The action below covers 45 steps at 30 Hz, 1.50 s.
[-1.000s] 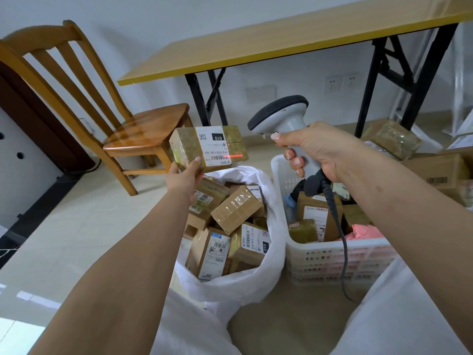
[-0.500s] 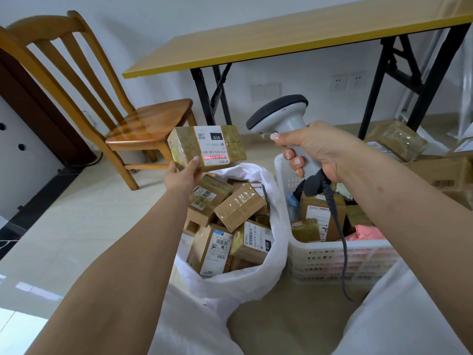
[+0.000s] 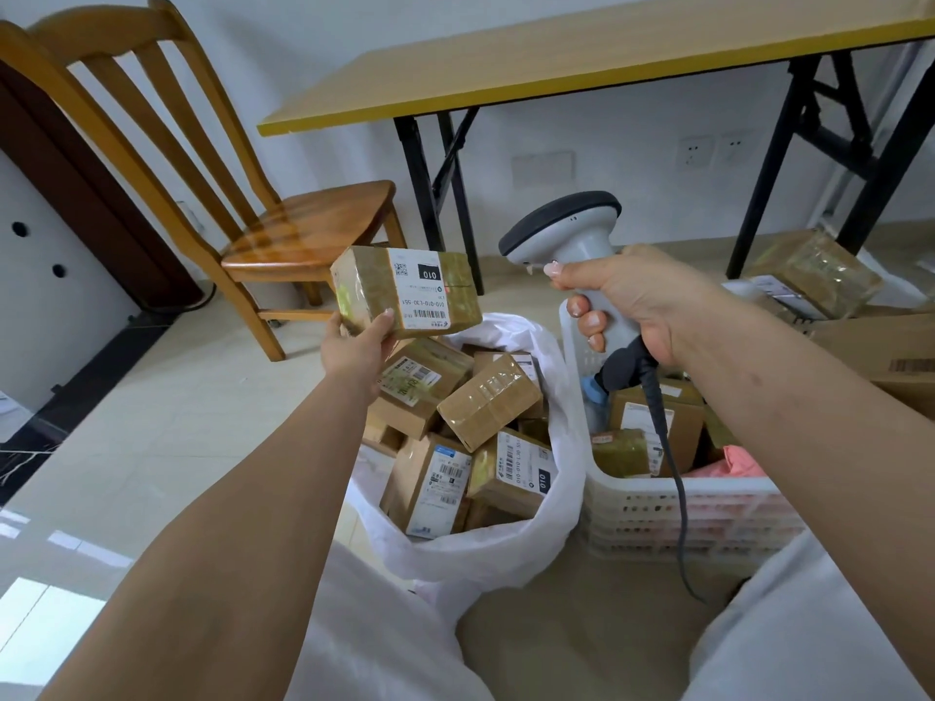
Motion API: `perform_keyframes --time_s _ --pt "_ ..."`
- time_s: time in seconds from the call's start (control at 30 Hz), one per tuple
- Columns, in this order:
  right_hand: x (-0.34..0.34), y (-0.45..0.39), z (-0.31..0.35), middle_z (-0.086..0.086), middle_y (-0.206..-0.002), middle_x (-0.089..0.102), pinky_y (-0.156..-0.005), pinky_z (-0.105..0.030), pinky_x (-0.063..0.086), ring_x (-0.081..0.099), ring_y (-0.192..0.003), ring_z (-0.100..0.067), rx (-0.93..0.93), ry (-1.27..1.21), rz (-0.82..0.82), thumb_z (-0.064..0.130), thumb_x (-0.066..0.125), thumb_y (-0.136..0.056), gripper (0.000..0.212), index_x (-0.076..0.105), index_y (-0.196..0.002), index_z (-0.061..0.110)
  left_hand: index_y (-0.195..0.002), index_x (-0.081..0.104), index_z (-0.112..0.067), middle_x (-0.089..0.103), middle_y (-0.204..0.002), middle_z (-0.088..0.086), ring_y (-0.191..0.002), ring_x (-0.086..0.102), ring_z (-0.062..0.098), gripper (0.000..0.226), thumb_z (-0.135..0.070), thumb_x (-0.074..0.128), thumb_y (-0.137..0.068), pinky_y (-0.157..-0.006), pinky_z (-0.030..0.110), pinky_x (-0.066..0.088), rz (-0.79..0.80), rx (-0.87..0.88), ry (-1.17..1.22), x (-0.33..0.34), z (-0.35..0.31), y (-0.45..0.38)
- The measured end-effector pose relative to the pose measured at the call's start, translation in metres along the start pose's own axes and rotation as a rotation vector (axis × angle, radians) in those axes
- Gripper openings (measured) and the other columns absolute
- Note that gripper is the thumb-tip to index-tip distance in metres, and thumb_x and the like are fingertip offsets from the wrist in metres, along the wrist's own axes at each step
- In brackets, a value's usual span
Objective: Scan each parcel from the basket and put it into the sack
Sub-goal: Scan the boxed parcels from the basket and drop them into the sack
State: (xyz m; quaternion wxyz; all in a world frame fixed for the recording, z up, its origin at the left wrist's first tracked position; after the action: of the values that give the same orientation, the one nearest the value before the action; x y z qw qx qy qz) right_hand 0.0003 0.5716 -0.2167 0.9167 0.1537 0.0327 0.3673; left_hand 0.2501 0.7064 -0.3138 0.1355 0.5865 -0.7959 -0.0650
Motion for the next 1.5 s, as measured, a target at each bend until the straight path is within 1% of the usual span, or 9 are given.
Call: perform_keyframes --time_s 0.13,0.23,0.47,0.67,0.8,0.9,1.07,1.27,1.5 --pt "-0.001 -0.008 -0.008 -0.003 -0.062 0.05 -0.041 -0.018 0.04 0.039 -0.04 -0.009 0.021 -0.004 -0.018 0.024 0.071 -0.088 0.024 0.055 -0.094 0.008 -0.145 0.034 -0.029 0.059 -0.12 0.004 -0.095 0.068 0.023 0.081 -0.013 0.078 -0.079 -0.078 0.039 0.06 0.042 0.14 -0.322 -0.005 0.003 -0.007" --pt "-0.004 -0.013 -0.016 -0.003 -0.061 0.05 -0.041 -0.02 0.041 0.04 -0.041 -0.009 0.036 -0.001 -0.026 0.025 0.071 -0.088 0.023 0.055 -0.093 0.008 -0.139 0.036 -0.029 0.051 -0.119 -0.004 -0.1 0.056 0.016 0.08 -0.004 0.077 -0.075 -0.066 0.026 0.052 0.184 0.368 -0.612 0.006 0.004 -0.006" --pt "-0.019 -0.026 -0.029 -0.003 -0.061 0.051 -0.042 -0.022 0.041 0.04 -0.042 -0.009 0.084 -0.002 -0.065 0.025 0.07 -0.089 0.027 0.059 -0.105 0.005 -0.136 0.037 -0.03 0.039 -0.14 0.001 -0.12 0.045 0.02 0.078 0.006 0.071 -0.075 -0.09 0.032 0.048 0.396 0.647 -1.006 0.046 0.023 -0.015" --pt "-0.033 -0.041 -0.039 -0.004 -0.065 0.052 -0.04 -0.02 0.041 0.041 -0.044 -0.009 0.117 -0.011 -0.11 0.025 0.07 -0.089 0.03 0.058 -0.109 0.005 -0.154 0.009 -0.042 -0.017 -0.163 -0.001 -0.15 -0.006 0.038 0.095 0.004 0.058 -0.088 -0.116 0.06 0.02 0.343 0.484 -1.529 0.059 0.045 -0.036" --pt "-0.037 -0.051 -0.051 -0.004 -0.067 0.053 -0.044 -0.023 0.042 0.043 -0.048 -0.01 0.141 -0.002 -0.124 0.028 0.07 -0.089 0.027 0.062 -0.103 0.006 -0.149 0.037 -0.03 0.025 -0.159 0.008 -0.146 0.021 0.034 0.068 0.001 0.048 -0.089 -0.117 0.051 0.026 0.409 0.674 -1.415 0.072 0.047 -0.034" --pt "-0.04 -0.055 -0.063 -0.003 -0.065 0.052 -0.045 -0.024 0.042 0.042 -0.045 -0.009 0.182 -0.034 -0.125 0.027 0.07 -0.089 0.023 0.061 -0.097 0.007 -0.135 0.053 -0.027 0.057 -0.135 0.007 -0.125 0.05 0.032 0.04 -0.016 0.045 -0.097 -0.107 0.045 0.039 0.571 0.568 -1.366 0.079 0.058 -0.028" --pt "-0.054 -0.052 -0.08 -0.002 -0.064 0.051 -0.038 -0.019 0.039 0.042 -0.038 -0.007 0.263 -0.09 -0.125 0.025 0.069 -0.09 0.023 0.059 -0.101 0.007 -0.157 0.011 -0.032 0.02 -0.161 0.007 -0.147 0.021 0.029 0.058 -0.04 0.036 -0.105 -0.117 0.039 0.018 0.724 0.187 -1.333 0.085 0.07 -0.007" --pt "-0.088 -0.04 -0.087 -0.002 -0.066 0.051 -0.04 -0.019 0.04 0.041 -0.042 -0.007 0.288 -0.178 -0.185 0.026 0.068 -0.091 0.032 0.058 -0.114 0.006 -0.153 0.027 -0.023 0.04 -0.151 0.011 -0.135 0.042 0.031 0.063 -0.043 0.05 -0.099 -0.11 0.044 0.034 0.515 0.363 -1.19 0.113 0.064 0.011" --pt "-0.152 -0.031 -0.107 0.0 -0.061 0.05 -0.047 -0.023 0.043 0.043 -0.046 -0.01 0.294 -0.284 -0.348 0.027 0.07 -0.09 0.021 0.057 -0.091 0.011 -0.147 0.041 -0.02 0.044 -0.149 0.002 -0.137 0.041 0.022 0.055 -0.039 0.055 -0.098 -0.11 0.032 0.033 0.695 0.476 -1.028 0.206 0.075 0.068"
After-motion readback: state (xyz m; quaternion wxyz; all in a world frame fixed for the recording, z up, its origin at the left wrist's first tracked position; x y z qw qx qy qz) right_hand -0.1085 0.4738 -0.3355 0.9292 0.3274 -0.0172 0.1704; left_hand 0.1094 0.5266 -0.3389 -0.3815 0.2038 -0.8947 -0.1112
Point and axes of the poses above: each hand's wrist, its own y-axis away from the middle knuckle, its own x-axis out of the palm, z = x × y, the point moved 4 cm from there along -y, towards the middle knuckle
